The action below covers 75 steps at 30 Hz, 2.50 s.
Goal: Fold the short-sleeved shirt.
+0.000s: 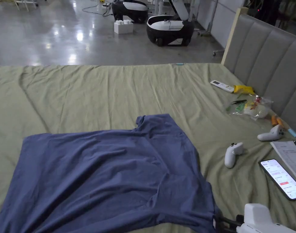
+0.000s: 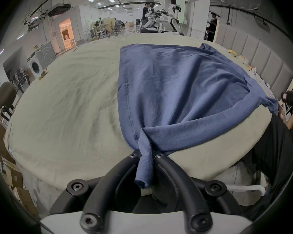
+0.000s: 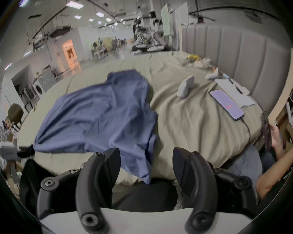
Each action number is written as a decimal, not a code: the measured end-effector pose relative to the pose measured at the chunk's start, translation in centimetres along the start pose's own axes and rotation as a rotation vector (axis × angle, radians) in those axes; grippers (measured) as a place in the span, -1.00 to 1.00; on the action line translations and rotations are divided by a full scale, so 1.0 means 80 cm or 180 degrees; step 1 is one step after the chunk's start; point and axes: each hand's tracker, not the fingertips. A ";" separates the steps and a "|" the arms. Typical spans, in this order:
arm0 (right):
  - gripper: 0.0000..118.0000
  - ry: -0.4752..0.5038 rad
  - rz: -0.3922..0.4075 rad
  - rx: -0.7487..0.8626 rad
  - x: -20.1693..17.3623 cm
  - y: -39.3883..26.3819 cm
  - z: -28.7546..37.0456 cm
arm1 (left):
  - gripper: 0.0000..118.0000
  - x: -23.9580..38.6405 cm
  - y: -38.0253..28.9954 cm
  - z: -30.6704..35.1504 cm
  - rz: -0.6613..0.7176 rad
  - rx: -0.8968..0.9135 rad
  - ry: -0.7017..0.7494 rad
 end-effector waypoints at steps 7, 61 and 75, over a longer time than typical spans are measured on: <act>-0.55 0.0211 0.0027 -0.0462 0.004 0.008 -0.061 | -0.82 0.001 0.001 0.002 0.0050 -0.0018 -0.0016; 0.19 -0.0040 0.0200 0.0317 0.008 0.216 -0.203 | 0.62 -0.044 0.235 -0.023 0.0513 0.0744 0.0077; 0.20 0.0552 0.0277 0.2129 -0.096 0.158 0.137 | 0.10 0.088 0.160 0.292 0.0055 0.2623 0.0299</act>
